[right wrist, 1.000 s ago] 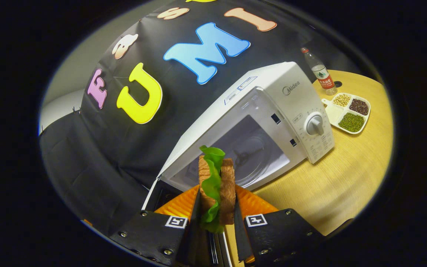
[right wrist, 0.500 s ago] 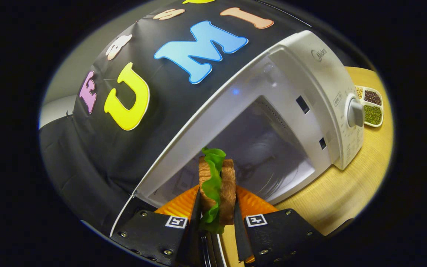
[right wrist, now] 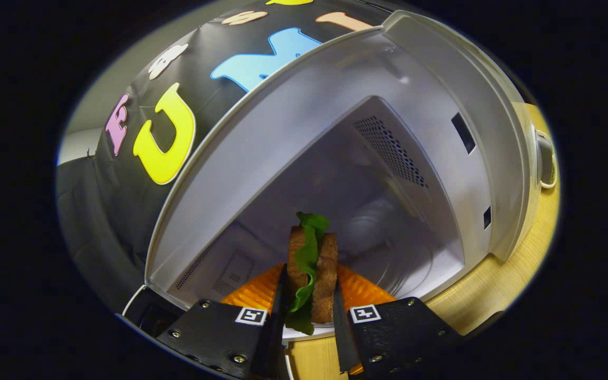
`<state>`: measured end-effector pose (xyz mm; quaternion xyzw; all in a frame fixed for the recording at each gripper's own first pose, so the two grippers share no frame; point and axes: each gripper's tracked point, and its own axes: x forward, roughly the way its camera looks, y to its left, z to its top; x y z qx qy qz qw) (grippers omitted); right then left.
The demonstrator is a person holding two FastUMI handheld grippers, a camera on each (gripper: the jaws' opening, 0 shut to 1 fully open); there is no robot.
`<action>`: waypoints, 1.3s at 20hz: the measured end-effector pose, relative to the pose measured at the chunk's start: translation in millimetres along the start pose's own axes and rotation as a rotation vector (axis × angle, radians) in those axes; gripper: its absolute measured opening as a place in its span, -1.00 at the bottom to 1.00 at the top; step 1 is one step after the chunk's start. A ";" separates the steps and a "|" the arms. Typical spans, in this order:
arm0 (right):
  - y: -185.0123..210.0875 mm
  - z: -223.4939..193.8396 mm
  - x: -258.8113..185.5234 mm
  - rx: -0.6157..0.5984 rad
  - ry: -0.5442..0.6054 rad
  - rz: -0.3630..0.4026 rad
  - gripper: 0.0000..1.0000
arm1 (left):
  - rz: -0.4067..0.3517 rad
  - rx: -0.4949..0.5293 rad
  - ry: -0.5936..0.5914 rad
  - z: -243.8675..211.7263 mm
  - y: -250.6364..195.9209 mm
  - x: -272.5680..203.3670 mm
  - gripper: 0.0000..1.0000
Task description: Open the microwave oven with the left hand, put the food in, and close the microwave oven.
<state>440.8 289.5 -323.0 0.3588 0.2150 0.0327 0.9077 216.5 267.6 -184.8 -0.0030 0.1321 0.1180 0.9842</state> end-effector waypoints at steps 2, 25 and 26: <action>-7.4 -0.6 0.1 -0.077 -0.014 -0.040 -0.05 | -0.006 -0.006 -0.002 -0.5 -3.9 -0.7 0.99; 35.6 102.6 -169.4 -0.655 -0.185 -0.008 0.95 | -0.094 -0.033 -0.024 -17.7 -59.0 -17.7 0.94; 36.8 112.5 -184.7 -0.656 -0.202 -0.004 0.95 | -0.096 -0.034 -0.024 -19.2 -60.8 -19.8 0.97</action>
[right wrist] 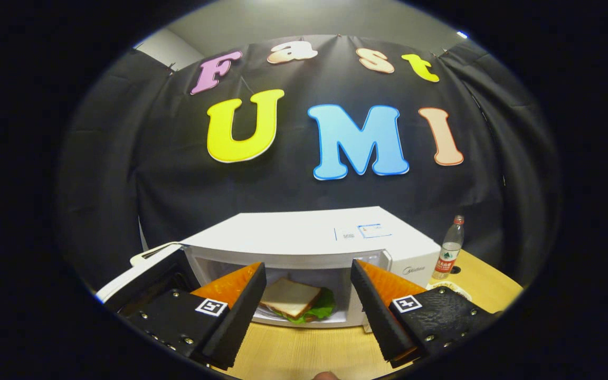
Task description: Open the microwave oven with the left hand, put the food in, and close the microwave oven.
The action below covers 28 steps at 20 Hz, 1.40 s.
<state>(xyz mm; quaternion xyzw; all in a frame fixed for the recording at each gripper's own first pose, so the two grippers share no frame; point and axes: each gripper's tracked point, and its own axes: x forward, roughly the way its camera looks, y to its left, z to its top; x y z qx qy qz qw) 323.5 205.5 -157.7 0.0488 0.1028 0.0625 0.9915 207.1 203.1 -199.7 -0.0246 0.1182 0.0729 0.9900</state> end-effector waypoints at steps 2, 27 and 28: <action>-10.2 18.6 -23.4 -0.002 -0.036 0.003 0.95 | 0.005 0.000 0.007 -5.1 -5.7 -5.1 1.00; -132.4 84.7 -206.9 -0.017 -0.124 -0.050 0.95 | -0.021 0.004 0.178 -99.7 -76.4 -48.4 -0.81; -139.0 84.6 -212.2 -0.025 -0.125 -0.058 0.95 | -0.038 0.022 0.179 -102.5 -85.2 -53.0 -0.81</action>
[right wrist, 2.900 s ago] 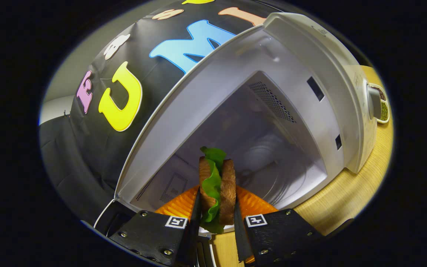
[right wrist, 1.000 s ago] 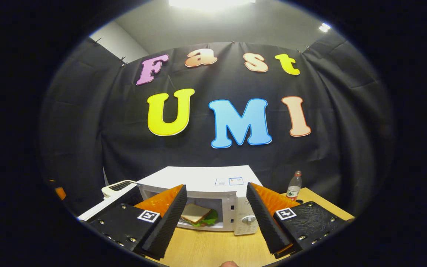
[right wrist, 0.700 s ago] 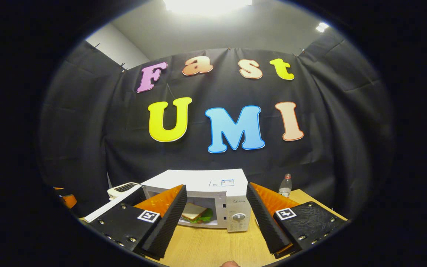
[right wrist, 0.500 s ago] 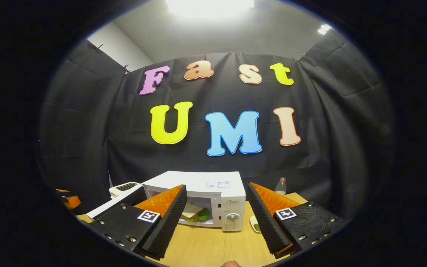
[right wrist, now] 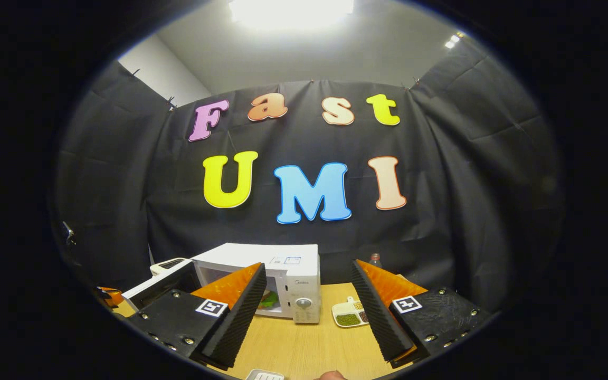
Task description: Open the microwave oven with the left hand, put the food in, and close the microwave oven.
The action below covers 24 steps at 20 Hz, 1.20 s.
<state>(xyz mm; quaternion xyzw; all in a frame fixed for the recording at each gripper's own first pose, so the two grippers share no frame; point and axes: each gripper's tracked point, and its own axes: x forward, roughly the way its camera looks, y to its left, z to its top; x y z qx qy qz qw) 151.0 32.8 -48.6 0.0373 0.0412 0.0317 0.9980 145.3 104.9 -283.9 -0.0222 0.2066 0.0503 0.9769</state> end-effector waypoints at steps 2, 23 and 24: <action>-8.6 2.1 -9.1 -0.009 -0.003 -0.003 0.95 | -0.032 0.020 -0.006 0.5 -20.4 -3.7 -0.80; 1.2 2.4 -35.2 -0.028 0.026 0.016 0.94 | -0.379 0.065 -0.009 21.9 -177.2 22.9 -0.80; 0.7 1.1 -32.6 -0.031 0.028 0.006 0.95 | -0.401 0.068 -0.010 24.1 -185.1 27.7 -0.85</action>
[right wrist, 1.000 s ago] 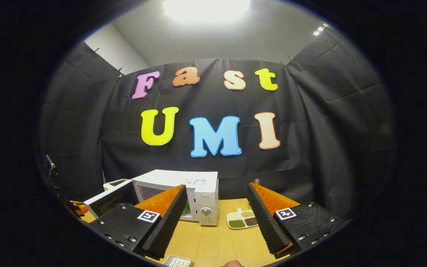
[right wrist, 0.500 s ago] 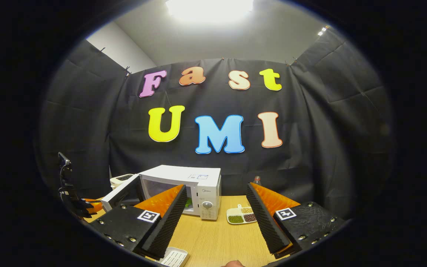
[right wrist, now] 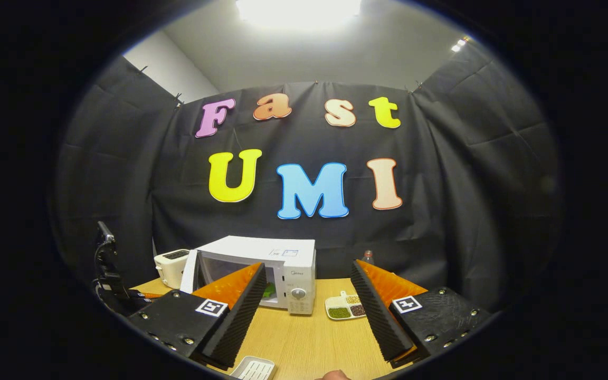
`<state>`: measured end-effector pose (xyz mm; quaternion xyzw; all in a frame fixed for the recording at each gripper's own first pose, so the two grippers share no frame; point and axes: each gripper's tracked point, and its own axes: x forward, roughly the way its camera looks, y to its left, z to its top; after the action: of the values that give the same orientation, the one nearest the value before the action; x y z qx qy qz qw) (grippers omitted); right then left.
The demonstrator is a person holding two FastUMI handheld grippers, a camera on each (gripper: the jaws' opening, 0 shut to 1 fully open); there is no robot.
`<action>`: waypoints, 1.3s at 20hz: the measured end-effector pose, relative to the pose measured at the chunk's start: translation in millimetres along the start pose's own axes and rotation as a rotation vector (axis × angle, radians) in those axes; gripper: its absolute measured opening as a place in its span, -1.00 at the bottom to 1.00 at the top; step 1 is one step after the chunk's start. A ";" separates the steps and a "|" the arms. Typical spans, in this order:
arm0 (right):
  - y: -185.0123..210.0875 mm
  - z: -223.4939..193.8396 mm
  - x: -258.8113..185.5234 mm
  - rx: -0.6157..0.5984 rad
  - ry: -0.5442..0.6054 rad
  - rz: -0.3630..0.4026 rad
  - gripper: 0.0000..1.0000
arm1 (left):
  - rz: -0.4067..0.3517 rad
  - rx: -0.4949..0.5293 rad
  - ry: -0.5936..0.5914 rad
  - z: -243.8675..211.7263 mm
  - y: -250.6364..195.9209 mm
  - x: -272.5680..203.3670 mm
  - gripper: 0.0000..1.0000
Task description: Open the microwave oven with the left hand, put the food in, and close the microwave oven.
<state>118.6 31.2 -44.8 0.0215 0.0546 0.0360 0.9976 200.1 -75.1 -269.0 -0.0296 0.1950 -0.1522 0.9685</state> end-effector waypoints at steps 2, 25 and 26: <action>0.0 -1.4 2.8 -0.002 0.008 -0.015 0.94 | -0.040 0.007 -0.005 5.6 -10.0 14.4 -0.86; -24.9 -8.6 28.1 -0.012 0.052 -0.252 0.94 | -0.292 0.010 -0.026 43.8 -79.6 155.6 -0.87; -25.5 -10.9 29.4 -0.012 0.058 -0.259 0.94 | -0.296 0.013 -0.026 44.4 -80.3 162.8 -0.86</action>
<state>148.3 8.4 -60.0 0.0073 0.0856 -0.0924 0.9920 337.4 -201.4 -278.7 -0.0537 0.1749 -0.2942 0.9381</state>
